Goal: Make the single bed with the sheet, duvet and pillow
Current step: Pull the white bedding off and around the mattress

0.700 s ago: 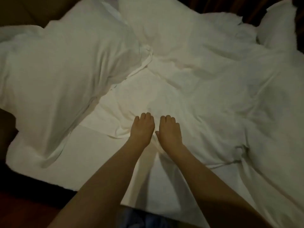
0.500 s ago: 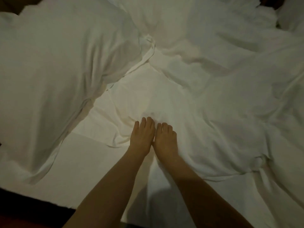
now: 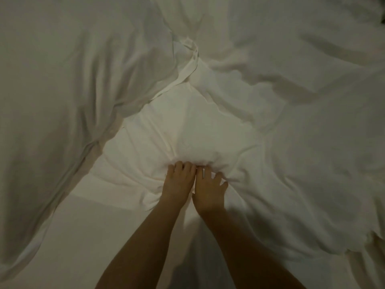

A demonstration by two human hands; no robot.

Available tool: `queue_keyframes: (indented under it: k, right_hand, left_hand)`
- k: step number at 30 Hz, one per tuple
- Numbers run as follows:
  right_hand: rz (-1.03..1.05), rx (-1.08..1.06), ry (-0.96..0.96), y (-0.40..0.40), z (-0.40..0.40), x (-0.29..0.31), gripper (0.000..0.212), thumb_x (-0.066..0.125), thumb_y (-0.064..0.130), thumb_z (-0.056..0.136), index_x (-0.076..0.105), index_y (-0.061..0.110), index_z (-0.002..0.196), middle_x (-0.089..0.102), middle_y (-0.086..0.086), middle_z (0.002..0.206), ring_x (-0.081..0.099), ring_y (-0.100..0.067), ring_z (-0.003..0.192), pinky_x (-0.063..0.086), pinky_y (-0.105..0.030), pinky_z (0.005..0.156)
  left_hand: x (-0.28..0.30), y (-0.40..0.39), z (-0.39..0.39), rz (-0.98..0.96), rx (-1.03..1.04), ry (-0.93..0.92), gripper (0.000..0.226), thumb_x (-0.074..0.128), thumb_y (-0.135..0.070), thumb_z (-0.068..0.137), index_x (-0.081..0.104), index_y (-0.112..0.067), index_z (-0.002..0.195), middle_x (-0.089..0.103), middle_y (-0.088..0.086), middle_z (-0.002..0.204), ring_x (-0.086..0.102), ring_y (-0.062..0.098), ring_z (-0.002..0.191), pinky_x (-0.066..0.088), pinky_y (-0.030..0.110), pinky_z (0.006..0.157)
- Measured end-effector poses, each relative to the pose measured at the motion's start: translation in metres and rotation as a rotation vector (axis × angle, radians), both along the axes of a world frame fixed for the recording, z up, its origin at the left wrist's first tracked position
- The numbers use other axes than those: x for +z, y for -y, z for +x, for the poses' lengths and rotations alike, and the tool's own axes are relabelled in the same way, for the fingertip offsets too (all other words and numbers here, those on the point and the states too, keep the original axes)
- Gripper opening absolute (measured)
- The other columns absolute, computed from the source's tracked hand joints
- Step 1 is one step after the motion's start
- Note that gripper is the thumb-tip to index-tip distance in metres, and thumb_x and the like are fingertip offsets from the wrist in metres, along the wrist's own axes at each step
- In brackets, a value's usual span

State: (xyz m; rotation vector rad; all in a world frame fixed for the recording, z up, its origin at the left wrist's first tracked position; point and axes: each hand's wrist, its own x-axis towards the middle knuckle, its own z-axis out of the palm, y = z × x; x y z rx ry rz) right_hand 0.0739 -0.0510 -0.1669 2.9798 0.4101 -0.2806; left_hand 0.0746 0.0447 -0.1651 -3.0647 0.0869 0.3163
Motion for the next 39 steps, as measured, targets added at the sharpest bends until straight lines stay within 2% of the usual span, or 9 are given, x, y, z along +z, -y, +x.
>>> queue_keyframes:
  k: [3,7,13,16,19,24,30,34,39]
  right_hand:
    - [0.099,0.072,0.086,0.005,0.011,0.006,0.035,0.081,0.007,0.048,0.064,0.016,0.078,0.058,-0.005,0.072,0.055,-0.027,0.058,0.045,-0.031,0.05]
    - [0.233,0.157,0.094,0.014,0.02,0.031,0.041,0.085,0.001,0.037,0.064,0.013,0.07,0.056,-0.005,0.06,0.05,-0.022,0.045,0.039,-0.024,0.042]
    - [0.348,0.188,0.229,0.029,0.027,0.115,0.044,0.08,-0.006,0.035,0.062,0.011,0.071,0.055,-0.006,0.061,0.049,-0.025,0.043,0.033,-0.023,0.037]
    - [0.373,0.154,0.275,0.037,0.032,0.162,0.044,0.079,-0.007,0.036,0.063,0.011,0.073,0.056,-0.006,0.062,0.05,-0.026,0.043,0.033,-0.024,0.036]
    - [0.357,0.086,0.354,0.063,0.027,0.204,0.049,0.08,-0.005,0.031,0.065,0.009,0.075,0.057,-0.007,0.063,0.051,-0.025,0.045,0.035,-0.023,0.038]
    - [0.298,-0.07,0.267,0.067,-0.007,0.257,0.066,0.086,0.016,0.044,0.065,0.005,0.106,0.065,-0.013,0.093,0.062,-0.028,0.074,0.051,-0.036,0.062]
    - [0.451,-0.024,0.146,0.064,-0.018,0.303,0.023,0.048,0.009,0.09,0.058,0.009,0.111,0.061,-0.009,0.11,0.055,-0.032,0.103,0.039,-0.039,0.083]
    - [0.381,0.108,0.096,0.068,-0.032,0.315,0.023,0.043,0.007,0.093,0.057,0.009,0.111,0.06,-0.008,0.113,0.053,-0.03,0.103,0.042,-0.035,0.082]
    - [0.292,0.145,0.122,0.088,-0.031,0.348,0.023,0.045,0.014,0.094,0.054,0.008,0.114,0.057,-0.011,0.116,0.056,-0.03,0.103,0.045,-0.032,0.08]
  left_hand:
    - [0.005,-0.007,0.006,0.011,-0.042,0.105,0.019,0.07,-0.004,0.049,0.059,-0.015,0.059,0.052,0.001,0.054,0.051,0.019,0.046,0.04,0.026,0.044]
    - [0.028,-0.007,0.0,0.017,-0.056,0.207,0.015,0.063,-0.005,0.056,0.059,-0.013,0.068,0.054,0.004,0.061,0.054,0.022,0.052,0.044,0.029,0.049]
    - [0.09,-0.018,-0.013,0.083,0.078,0.194,0.082,0.089,-0.012,0.039,0.062,-0.007,0.117,0.065,0.022,0.104,0.064,0.042,0.093,0.048,0.062,0.077]
    - [0.146,-0.011,0.008,0.001,0.069,0.243,0.058,0.091,-0.006,0.035,0.069,-0.002,0.089,0.061,0.013,0.068,0.06,0.031,0.054,0.053,0.037,0.052]
    - [0.199,0.01,0.02,-0.014,-0.021,0.227,0.044,0.089,-0.007,0.027,0.059,-0.008,0.058,0.054,0.009,0.057,0.051,0.025,0.041,0.039,0.024,0.039]
    - [0.271,0.059,0.019,-0.027,-0.133,0.3,0.04,0.092,-0.019,0.03,0.059,-0.013,0.051,0.054,0.003,0.054,0.048,0.02,0.034,0.036,0.017,0.036]
    - [0.308,0.07,-0.02,-0.041,-0.119,0.431,0.039,0.086,-0.002,0.028,0.054,-0.01,0.048,0.051,0.005,0.048,0.045,0.018,0.029,0.03,0.014,0.032]
    - [0.313,0.076,-0.053,-0.109,0.039,0.284,0.024,0.07,-0.012,0.073,0.058,-0.005,0.093,0.06,0.011,0.091,0.061,0.023,0.075,0.045,0.028,0.061]
    - [0.306,0.086,-0.093,-0.224,0.348,0.073,0.07,0.055,-0.026,0.09,0.015,-0.02,0.147,0.037,0.01,0.135,0.043,0.029,0.119,0.038,0.043,0.099]
